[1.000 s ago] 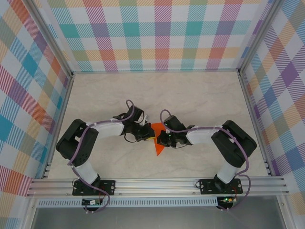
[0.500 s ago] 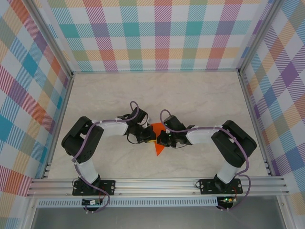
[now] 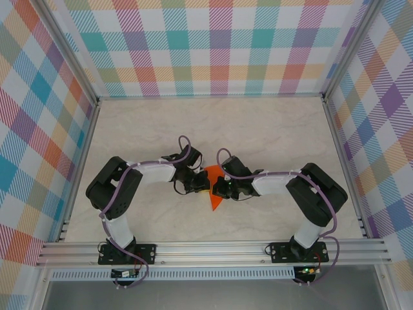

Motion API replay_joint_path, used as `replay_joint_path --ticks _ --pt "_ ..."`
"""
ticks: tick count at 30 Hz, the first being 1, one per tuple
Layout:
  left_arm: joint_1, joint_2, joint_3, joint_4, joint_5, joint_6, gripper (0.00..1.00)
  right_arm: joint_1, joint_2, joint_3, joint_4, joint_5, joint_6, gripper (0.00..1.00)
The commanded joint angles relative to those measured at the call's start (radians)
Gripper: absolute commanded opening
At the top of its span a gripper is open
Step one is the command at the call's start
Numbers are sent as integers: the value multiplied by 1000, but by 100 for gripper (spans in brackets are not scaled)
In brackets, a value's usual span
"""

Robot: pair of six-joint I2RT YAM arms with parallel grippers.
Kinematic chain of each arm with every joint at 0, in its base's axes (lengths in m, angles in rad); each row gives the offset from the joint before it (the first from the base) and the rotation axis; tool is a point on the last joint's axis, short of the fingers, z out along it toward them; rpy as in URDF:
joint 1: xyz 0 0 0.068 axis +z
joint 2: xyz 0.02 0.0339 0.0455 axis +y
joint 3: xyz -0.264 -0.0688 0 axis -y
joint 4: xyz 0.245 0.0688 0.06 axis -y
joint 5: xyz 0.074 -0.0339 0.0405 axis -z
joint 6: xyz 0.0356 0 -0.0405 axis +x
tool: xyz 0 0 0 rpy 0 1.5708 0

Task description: Fold a paper plane with a square sheet of paper (pick it up from the middle)

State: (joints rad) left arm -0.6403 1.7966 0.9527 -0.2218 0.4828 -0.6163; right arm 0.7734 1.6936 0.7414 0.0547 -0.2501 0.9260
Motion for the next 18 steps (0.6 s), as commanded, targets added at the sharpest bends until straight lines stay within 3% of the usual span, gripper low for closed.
replay_joint_path --ticks 1,18 --pt "-19 14 26 -44 -15 31 0 6 22 -5 -87 19 -18 0" --pt "-20 -34 -6 13 10 21 0 6 22 -7 -89 22 -16 0"
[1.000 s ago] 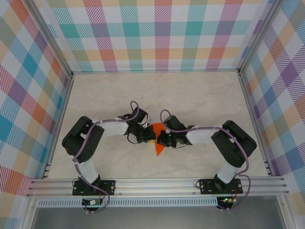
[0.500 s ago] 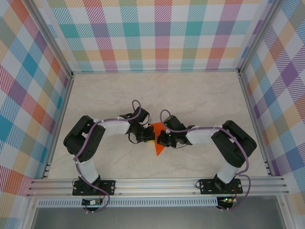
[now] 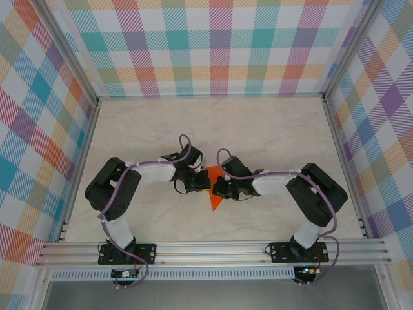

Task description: Fold a paper plane with a square sheet of paper (pick it up from the middle)

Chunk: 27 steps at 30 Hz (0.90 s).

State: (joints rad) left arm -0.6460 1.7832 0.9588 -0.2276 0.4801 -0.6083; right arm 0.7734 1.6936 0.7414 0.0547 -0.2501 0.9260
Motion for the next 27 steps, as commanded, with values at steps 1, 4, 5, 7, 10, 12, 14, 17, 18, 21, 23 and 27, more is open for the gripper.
replay_joint_path --ticks 1,4,5,7,10,12,14,17,18,21,23,27 --pt "-17 -17 -10 19 17 13 0 6 22 -7 -91 23 -17 0" --pt "-18 2 -2 17 29 15 0 6 24 -4 -90 23 -17 0" --pt "-20 6 -3 17 29 15 0 6 22 -5 -92 24 -16 0" --pt "-20 12 1 12 19 17 0 6 20 -5 -94 24 -16 0" --pt "-20 25 8 1 11 19 0 6 17 -5 -96 26 -17 0" --pt "-20 31 9 -2 7 21 0 6 17 -5 -96 25 -17 0" --pt "-21 37 11 -8 0 24 0 6 14 -5 -96 26 -17 0" --pt "-21 45 13 -12 -1 24 0 6 3 -6 -90 19 -16 0" --pt "-21 48 13 -17 -1 28 0 5 -5 -5 -89 8 -14 0" --pt "-21 55 14 -41 -12 41 0 4 -50 -2 -75 -21 -14 0" --pt "-21 64 15 -82 -26 49 0 4 -88 5 -81 -27 -24 0" --pt "-23 71 8 -96 -43 53 0 6 -153 -21 -39 -94 -40 0"
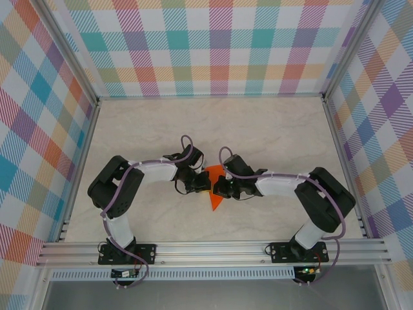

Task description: Fold a paper plane with a square sheet of paper (pick it up from the middle)

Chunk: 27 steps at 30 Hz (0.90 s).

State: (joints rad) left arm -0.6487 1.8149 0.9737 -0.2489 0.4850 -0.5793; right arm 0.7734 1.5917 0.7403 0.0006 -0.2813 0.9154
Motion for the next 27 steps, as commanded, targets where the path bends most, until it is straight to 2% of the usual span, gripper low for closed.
replay_joint_path --ticks 1,8,17,27 --pt "-20 38 -10 -76 -53 26 0 7 -65 -42 43 -82 -26 0" --pt "-23 37 -7 -76 -65 21 0 26 -49 -97 95 -139 -12 0" --pt "-25 31 -3 -85 -87 20 0 71 8 -108 105 -114 0 0" --pt "-26 34 -3 -87 -98 17 0 75 17 -135 91 -102 -4 0"
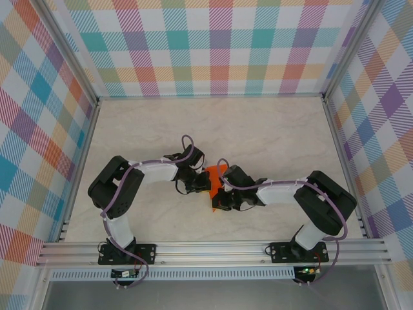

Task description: Fold a paper plane with a square sheet of paper (pick it up from the middle)

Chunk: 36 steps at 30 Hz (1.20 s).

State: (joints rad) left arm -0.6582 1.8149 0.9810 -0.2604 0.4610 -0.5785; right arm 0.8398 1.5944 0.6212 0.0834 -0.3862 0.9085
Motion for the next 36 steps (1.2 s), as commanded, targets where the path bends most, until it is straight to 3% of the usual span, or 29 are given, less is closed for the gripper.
replay_joint_path --ticks 1,19,29,36 --pt "-16 34 -9 -76 -74 16 0 8 15 -19 9 4 1 0" --pt "-17 33 -1 -85 -85 17 0 15 -33 12 -45 14 -32 0" --pt "-17 37 -1 -85 -87 16 0 61 38 -2 -82 54 -20 0" --pt "-17 32 -3 -90 -96 17 0 57 -94 73 -165 140 -51 0"
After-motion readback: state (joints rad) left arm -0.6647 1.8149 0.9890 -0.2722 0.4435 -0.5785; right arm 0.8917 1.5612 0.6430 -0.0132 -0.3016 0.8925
